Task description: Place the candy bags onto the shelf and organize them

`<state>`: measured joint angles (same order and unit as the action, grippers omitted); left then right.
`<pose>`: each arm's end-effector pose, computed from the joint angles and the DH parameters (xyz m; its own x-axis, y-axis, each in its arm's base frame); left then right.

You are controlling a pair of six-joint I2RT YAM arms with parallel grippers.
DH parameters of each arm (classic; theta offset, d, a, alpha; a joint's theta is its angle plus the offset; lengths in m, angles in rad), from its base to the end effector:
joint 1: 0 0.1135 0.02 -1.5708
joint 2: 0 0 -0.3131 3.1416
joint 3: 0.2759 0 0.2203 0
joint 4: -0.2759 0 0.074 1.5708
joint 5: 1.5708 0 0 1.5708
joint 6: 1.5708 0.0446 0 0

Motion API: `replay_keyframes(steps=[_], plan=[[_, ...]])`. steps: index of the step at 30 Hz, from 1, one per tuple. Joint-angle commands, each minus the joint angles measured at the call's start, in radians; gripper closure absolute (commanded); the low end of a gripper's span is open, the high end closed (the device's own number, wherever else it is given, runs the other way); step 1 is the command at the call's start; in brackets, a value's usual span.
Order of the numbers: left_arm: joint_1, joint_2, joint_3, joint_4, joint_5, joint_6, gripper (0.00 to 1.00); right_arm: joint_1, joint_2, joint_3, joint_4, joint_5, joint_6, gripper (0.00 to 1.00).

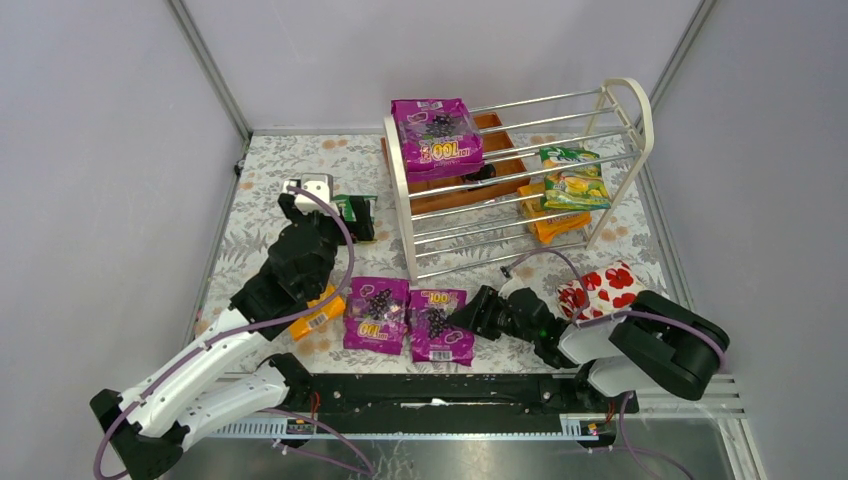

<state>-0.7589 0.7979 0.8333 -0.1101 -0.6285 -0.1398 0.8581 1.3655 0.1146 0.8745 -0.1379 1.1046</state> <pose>0.1057 -0.0641 0.3969 -0.0719 -0.0871 -0.9936 0.1224 0.9879 -0.0955 0.1194 0.1475 0.1942 -0.8521 0.3672 -0.3729 -0.1597 0.4961 0.8535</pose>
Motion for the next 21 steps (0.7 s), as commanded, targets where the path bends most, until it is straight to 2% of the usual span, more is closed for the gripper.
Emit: replay_keyframes(steps=[1,6,10,13,16,21], plan=[[0.005,0.002,0.002,0.040,0.013,-0.006,0.01,0.020,0.064,-0.029,0.147,0.111,-0.044,0.43],[0.005,0.000,0.001,0.036,0.016,-0.009,0.01,0.020,0.062,-0.034,0.152,0.110,-0.051,0.51],[0.006,-0.002,0.002,0.035,0.016,-0.009,0.01,0.020,-0.030,-0.051,0.086,0.121,-0.056,0.60],[0.006,-0.004,0.002,0.035,0.016,-0.010,0.01,0.020,-0.154,-0.035,-0.083,0.121,-0.088,0.67],[0.006,-0.003,0.003,0.035,0.019,-0.010,0.01,0.020,-0.329,0.008,-0.325,0.132,-0.126,0.76],[0.007,-0.003,0.003,0.035,0.021,-0.011,0.01,0.020,-0.659,0.121,-0.794,0.188,-0.183,0.83]])
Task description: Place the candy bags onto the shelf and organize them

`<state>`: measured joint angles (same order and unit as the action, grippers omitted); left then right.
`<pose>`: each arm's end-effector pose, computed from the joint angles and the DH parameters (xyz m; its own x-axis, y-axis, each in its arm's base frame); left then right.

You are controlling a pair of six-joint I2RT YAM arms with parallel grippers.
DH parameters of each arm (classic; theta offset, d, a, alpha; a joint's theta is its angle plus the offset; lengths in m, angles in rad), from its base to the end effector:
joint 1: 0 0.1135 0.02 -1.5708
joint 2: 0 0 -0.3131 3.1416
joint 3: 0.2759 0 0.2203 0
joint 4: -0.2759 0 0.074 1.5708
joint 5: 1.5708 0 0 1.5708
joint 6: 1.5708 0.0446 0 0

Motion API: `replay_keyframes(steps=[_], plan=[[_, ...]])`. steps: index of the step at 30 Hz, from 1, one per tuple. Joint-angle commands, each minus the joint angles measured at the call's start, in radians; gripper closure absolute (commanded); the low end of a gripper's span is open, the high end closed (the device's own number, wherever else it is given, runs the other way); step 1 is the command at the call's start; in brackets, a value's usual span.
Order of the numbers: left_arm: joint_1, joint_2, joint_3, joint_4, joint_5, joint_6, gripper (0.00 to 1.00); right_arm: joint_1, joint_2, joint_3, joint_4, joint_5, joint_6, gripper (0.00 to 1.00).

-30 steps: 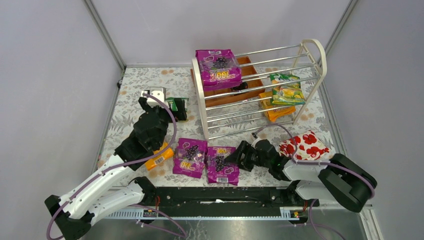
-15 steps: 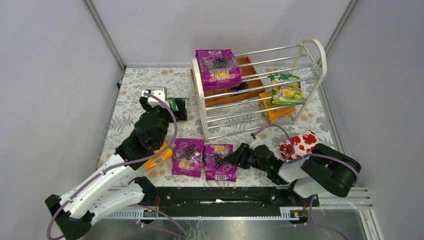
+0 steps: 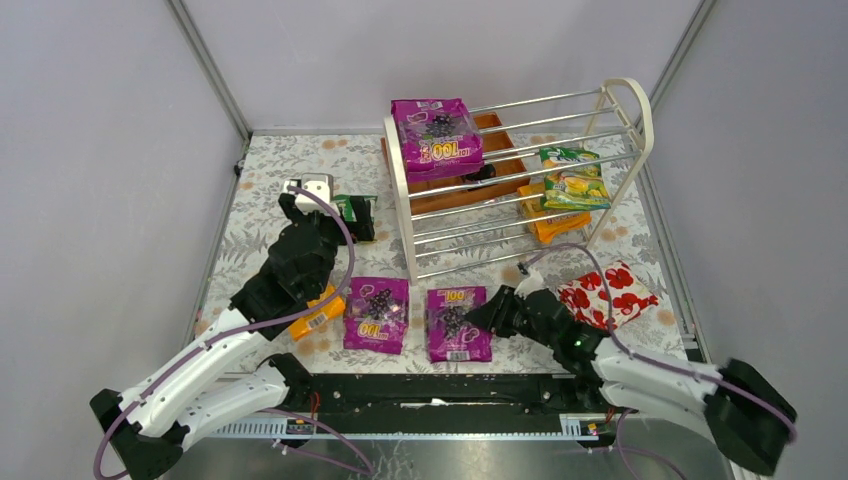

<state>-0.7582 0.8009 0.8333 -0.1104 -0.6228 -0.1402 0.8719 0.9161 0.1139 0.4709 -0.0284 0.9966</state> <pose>0.1064 -0.0649 0.3966 -0.0751 -0.0852 -0.9935 0.1270 0.9874 -0.0943 0.0839 0.1018 0.2126 -0.7707 0.3875 -0.5059 -0.2493 0.5472 0.7990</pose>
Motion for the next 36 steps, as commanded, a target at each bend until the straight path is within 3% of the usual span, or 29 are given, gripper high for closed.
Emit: replay_keyframes(steps=[1,7,16,22,28,36], plan=[[0.005,-0.005,0.003,0.035,0.015,-0.010,0.01,0.007,-0.285,0.154,-0.492,0.087,-0.085,0.83],[0.007,0.002,0.006,0.034,0.020,-0.012,0.01,0.006,-0.454,0.437,-0.944,0.148,-0.170,0.85],[0.010,0.009,0.013,0.030,0.032,-0.022,0.01,0.006,-0.341,1.090,-1.338,0.306,-0.450,0.89],[0.011,-0.011,0.012,0.029,0.034,-0.025,0.01,0.006,-0.171,1.422,-1.384,0.474,-0.613,0.90],[0.013,-0.022,0.013,0.026,0.042,-0.029,0.01,0.007,0.131,1.729,-1.384,0.672,-0.769,0.95],[0.013,-0.034,0.014,0.023,0.069,-0.040,0.01,-0.001,0.423,2.103,-1.296,0.737,-0.945,0.95]])
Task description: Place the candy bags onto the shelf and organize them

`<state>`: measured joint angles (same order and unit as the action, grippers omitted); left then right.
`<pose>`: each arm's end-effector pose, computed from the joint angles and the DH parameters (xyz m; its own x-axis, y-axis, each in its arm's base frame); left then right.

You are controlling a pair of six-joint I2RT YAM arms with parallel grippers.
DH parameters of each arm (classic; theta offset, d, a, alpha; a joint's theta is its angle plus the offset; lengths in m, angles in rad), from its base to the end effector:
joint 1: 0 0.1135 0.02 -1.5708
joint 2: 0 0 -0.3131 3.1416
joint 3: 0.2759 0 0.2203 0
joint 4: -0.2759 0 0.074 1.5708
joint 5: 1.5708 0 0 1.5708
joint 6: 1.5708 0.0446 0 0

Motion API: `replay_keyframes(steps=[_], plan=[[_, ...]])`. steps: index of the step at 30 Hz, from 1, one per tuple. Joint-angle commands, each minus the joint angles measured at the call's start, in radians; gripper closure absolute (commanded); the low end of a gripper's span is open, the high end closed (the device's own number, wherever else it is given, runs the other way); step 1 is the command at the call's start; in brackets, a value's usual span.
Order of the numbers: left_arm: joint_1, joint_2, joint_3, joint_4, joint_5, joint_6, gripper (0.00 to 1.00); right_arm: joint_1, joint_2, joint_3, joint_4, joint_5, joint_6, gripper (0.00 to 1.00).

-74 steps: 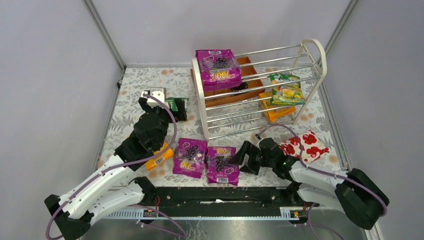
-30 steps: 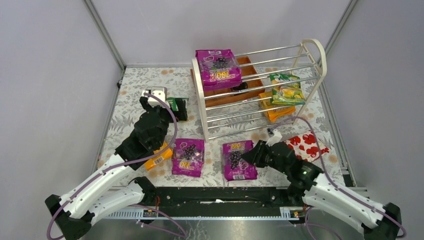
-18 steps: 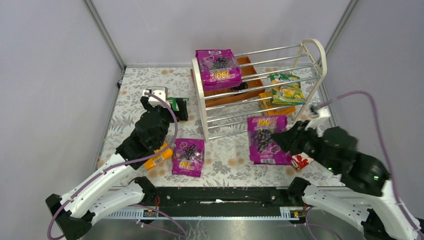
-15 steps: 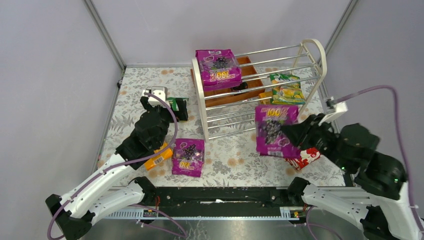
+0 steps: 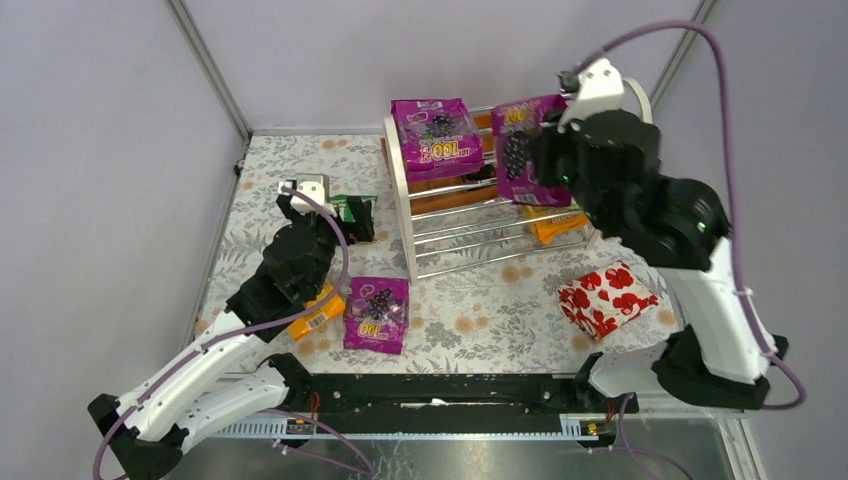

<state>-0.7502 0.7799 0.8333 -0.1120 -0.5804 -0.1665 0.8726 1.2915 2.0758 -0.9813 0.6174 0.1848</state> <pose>0.1022 -0.0619 0.3984 -0.0704 -0.1239 -0.9898 0.1602 0.9780 -0.1338 0.1159 0.0980 0.5851 -0.1714 0.0289 -0.9848 -0.2321 0.9703 0.0688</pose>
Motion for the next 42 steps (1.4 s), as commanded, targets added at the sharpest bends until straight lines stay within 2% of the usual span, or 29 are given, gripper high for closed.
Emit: replay_keyframes(steps=[1,3,6,9,16,19,24,30,36,42], plan=[[0.005,-0.014,0.013,0.023,0.031,-0.017,0.01,-0.020,0.075,0.170,0.164,0.086,-0.148,0.95],[0.006,-0.017,0.013,0.022,0.040,-0.020,0.01,-0.118,0.132,0.238,0.141,0.013,-0.136,0.96],[0.006,-0.023,0.012,0.020,0.048,-0.023,0.01,-0.348,0.193,0.292,0.105,-0.283,-0.060,0.96],[0.005,-0.029,0.013,0.020,0.060,-0.029,0.01,-0.520,0.243,0.337,0.064,-0.566,0.015,0.96],[0.005,-0.028,0.017,0.020,0.087,-0.041,0.01,-0.916,0.287,0.233,0.164,-1.293,0.246,0.96],[0.006,-0.024,0.017,0.020,0.091,-0.042,0.01,-0.996,0.304,0.140,0.273,-1.516,0.378,0.96],[0.005,-0.014,0.020,0.018,0.100,-0.047,0.01,-1.003,0.346,0.073,0.338,-1.613,0.479,0.96],[0.005,-0.006,0.023,0.018,0.105,-0.048,0.01,-0.995,0.362,0.052,0.335,-1.648,0.492,0.94],[0.007,0.007,0.029,0.015,0.114,-0.051,0.01,-0.947,0.409,0.103,0.258,-1.596,0.443,0.93],[0.008,0.000,0.027,0.013,0.106,-0.048,0.01,-0.887,0.422,0.083,0.272,-1.573,0.455,0.92]])
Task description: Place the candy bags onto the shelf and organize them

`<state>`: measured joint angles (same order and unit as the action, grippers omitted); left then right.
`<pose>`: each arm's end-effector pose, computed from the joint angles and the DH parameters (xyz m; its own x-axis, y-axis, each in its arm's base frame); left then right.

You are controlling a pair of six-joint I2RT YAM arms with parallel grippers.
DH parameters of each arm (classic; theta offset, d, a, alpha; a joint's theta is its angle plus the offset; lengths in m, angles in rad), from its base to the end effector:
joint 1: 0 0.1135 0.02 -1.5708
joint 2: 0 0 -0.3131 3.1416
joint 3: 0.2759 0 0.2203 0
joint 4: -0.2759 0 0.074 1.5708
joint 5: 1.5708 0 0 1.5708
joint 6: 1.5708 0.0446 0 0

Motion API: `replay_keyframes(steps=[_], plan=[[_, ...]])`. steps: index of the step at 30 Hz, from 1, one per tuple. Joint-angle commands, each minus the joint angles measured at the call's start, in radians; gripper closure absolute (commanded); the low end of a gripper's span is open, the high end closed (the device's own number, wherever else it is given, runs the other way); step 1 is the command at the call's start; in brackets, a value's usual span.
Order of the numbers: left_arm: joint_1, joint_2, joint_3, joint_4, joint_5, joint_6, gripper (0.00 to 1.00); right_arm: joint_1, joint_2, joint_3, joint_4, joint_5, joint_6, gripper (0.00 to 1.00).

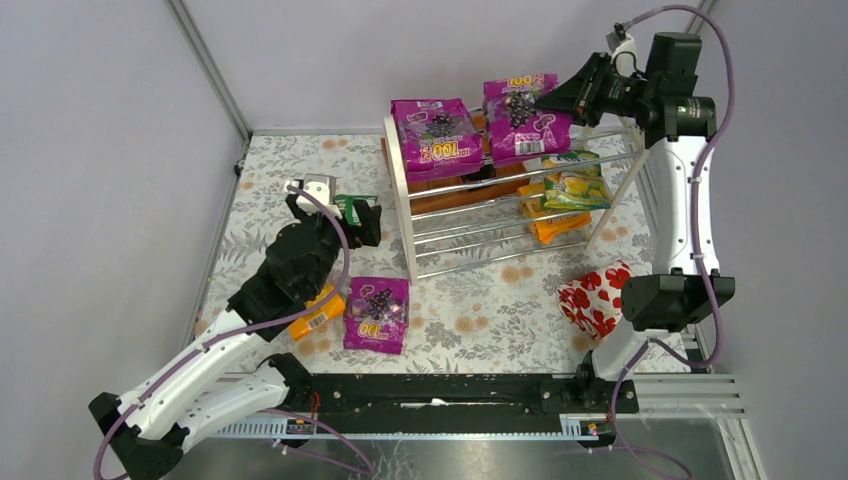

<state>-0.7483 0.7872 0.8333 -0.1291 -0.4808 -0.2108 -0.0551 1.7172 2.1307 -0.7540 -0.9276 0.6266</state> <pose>0.1028 -0.0673 0.3956 -0.1150 -0.1464 -0.9825 0.2469 0.9538 -0.1710 0.3321 0.0174 0.5297 -0.6923 0.3904 -0.6068 -0.3877 0.5079 0.7692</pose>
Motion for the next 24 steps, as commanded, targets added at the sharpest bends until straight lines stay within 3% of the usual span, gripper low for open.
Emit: replay_keyframes(steps=[1,4,12,16,21,24], plan=[[0.006,-0.009,0.027,0.030,0.005,-0.003,0.01,0.049,-0.006,0.015,0.051,-0.029,0.017,0.92],[0.006,-0.015,0.026,0.030,0.001,-0.001,0.01,0.076,-0.014,-0.023,0.055,-0.045,0.010,0.91],[0.006,-0.016,0.024,0.028,-0.001,0.001,0.01,0.078,0.002,-0.035,0.023,-0.022,-0.051,0.72],[0.006,-0.018,0.023,0.027,-0.008,0.002,0.01,0.078,0.017,0.029,-0.060,0.040,-0.116,0.55],[0.007,-0.013,0.026,0.026,-0.007,0.002,0.01,0.078,0.049,0.122,-0.145,0.088,-0.197,0.41],[0.006,-0.012,0.024,0.026,-0.008,0.002,0.01,0.078,0.050,0.182,-0.199,0.188,-0.253,0.26]])
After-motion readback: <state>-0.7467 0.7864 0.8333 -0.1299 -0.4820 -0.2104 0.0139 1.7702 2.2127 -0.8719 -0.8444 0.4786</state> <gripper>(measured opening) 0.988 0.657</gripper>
